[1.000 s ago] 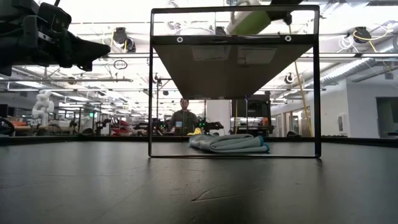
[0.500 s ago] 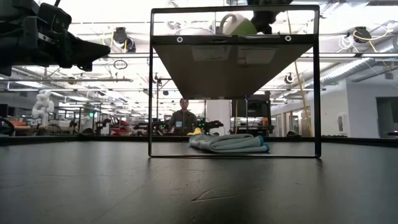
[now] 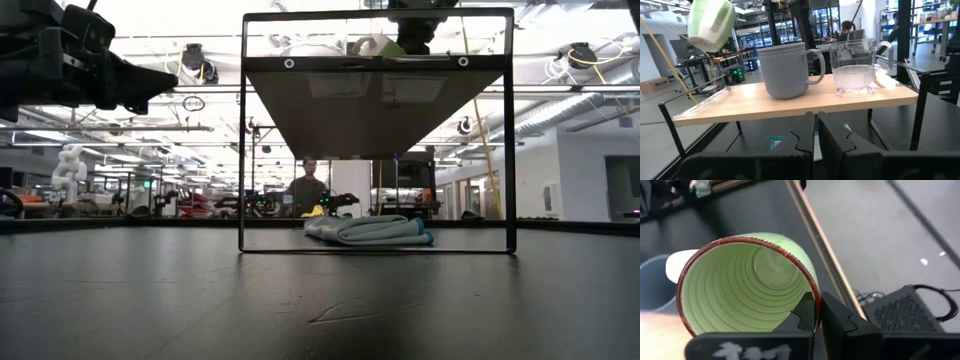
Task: Stack small to large cups/mugs on shelf
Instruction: Put the green mug on the shelf
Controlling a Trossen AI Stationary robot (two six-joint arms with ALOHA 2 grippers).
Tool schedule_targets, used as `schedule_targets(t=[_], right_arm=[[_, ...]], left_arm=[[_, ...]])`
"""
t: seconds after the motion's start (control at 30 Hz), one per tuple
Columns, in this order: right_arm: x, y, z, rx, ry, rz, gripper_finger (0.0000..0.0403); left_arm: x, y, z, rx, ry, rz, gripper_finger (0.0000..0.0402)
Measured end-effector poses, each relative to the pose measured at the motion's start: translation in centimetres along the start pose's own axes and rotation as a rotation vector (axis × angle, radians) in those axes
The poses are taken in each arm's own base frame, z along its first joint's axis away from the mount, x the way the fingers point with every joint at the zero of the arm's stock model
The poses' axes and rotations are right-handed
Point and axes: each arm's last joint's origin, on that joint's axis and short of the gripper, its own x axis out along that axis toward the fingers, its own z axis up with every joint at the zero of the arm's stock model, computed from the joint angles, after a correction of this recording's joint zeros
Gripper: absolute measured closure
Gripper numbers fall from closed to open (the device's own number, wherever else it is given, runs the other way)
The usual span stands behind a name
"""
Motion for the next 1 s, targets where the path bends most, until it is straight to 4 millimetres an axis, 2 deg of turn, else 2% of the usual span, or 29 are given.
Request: schedule_targets(t=[0.23, 0.37, 0.6, 0.77, 1.0], right_arm=[[2.2, -0.8, -0.3, -0.005, 0.102, 0.033, 0.0400], [2.3, -0.8, -0.3, -0.042, 0.104, 0.033, 0.0400], [2.5, 0.0, -0.4, -0.076, 0.136, 0.063, 0.0400], [2.8, 0.8, -0.6, -0.130, 0.210, 0.018, 0.0400], [3.3, 2.7, -0.5, -0.201, 0.249, 0.039, 0.0400]], left_arm=[[0.0, 0.0, 0.0, 0.011, 0.000, 0.000, 0.0376], [0.0, 0.0, 0.0, 0.009, 0.000, 0.001, 0.0376], [0.0, 0.0, 0.0, 0.013, 0.001, 0.001, 0.0376], [0.0, 0.0, -0.1, 0.014, 0.010, 0.000, 0.0376], [0.0, 0.0, -0.2, 0.012, 0.023, -0.002, 0.0376]])
